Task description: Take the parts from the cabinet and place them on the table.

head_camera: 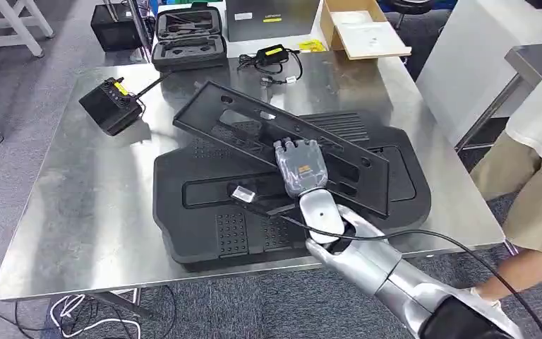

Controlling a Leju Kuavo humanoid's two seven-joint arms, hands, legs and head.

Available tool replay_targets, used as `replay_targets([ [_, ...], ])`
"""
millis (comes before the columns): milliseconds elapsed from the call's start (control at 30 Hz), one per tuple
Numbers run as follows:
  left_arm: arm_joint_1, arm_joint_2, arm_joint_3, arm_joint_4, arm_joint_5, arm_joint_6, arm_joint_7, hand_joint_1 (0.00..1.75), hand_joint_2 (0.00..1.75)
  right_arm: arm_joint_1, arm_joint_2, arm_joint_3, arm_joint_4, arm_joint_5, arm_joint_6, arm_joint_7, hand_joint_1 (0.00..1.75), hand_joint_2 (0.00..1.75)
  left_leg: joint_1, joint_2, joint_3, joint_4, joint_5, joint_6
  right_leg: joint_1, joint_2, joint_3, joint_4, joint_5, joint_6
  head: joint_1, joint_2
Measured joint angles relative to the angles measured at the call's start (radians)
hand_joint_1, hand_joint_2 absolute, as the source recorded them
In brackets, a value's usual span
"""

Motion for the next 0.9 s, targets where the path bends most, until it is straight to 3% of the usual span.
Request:
replay_targets([
  [167,0.0,0.0,0.0,0.0,0.0,0.0,0.0,0.0,0.0,0.0,0.004,0.012,0.026,0.009,0.007,0.001,1.69,1.75,0.0,0.0,0.0,0.0,0.0,0.0,0.0,0.0,0.0,0.0,0.0,0.0,0.0,0.0],
  [200,0.0,0.0,0.0,0.0,0.0,0.0,0.002,0.0,0.0,0.0,0.005,0.015,0.032,0.016,0.015,0.001,1.24,1.75,0.0,0.0,0.0,0.0,0.0,0.0,0.0,0.0,0.0,0.0,0.0,0.0,0.0,0.0],
  [267,0.0,0.0,0.0,0.0,0.0,0.0,0.002,0.0,0.0,0.002,0.01,0.019,0.048,0.026,0.023,0.001,0.66,1.75,0.0,0.0,0.0,0.0,0.0,0.0,0.0,0.0,0.0,0.0,0.0,0.0,0.0,0.0],
  [300,0.0,0.0,0.0,0.0,0.0,0.0,0.002,0.0,0.0,0.003,0.01,0.021,0.055,0.028,0.023,0.003,0.3,1.75,0.0,0.0,0.0,0.0,0.0,0.0,0.0,0.0,0.0,0.0,0.0,0.0,0.0,0.0],
  [467,0.0,0.0,0.0,0.0,0.0,0.0,0.002,0.0,0.0,0.006,0.013,0.031,0.079,0.032,0.025,0.003,0.51,1.75,0.0,0.0,0.001,0.0,0.0,0.0,0.0,0.0,0.0,0.0,0.0,0.0,0.0,0.0],
  [567,0.0,0.0,0.0,0.0,0.0,-0.003,0.002,0.0,0.0,0.008,0.013,0.034,0.087,0.03,0.029,0.003,0.19,1.75,0.0,0.0,0.001,0.0,0.0,0.0,0.0,0.0,0.0,0.0,0.0,0.0,0.0,0.0],
  [600,0.0,0.0,0.0,0.0,0.0,-0.003,0.002,0.0,0.0,0.008,0.014,0.035,0.089,0.03,0.03,0.003,0.21,1.75,0.0,0.0,0.001,0.0,0.0,0.0,0.0,0.0,0.0,0.0,0.0,0.0,0.0,0.0],
  [667,0.0,0.0,0.0,0.0,0.0,-0.005,0.002,0.0,0.0,0.008,0.014,0.036,0.092,0.029,0.042,0.0,0.0,1.75,0.0,0.0,0.001,0.0,0.0,0.0,0.0,0.0,0.0,0.0,0.0,0.0,0.0,0.0],
  [900,0.0,0.0,0.0,0.0,0.003,-0.008,0.002,0.0,0.0,0.009,0.014,0.04,0.093,0.036,0.122,-0.011,0.0,1.75,0.0,0.0,0.003,0.0,0.0,0.0,0.0,0.0,0.002,0.0,0.0,0.0,0.0,0.0],
])
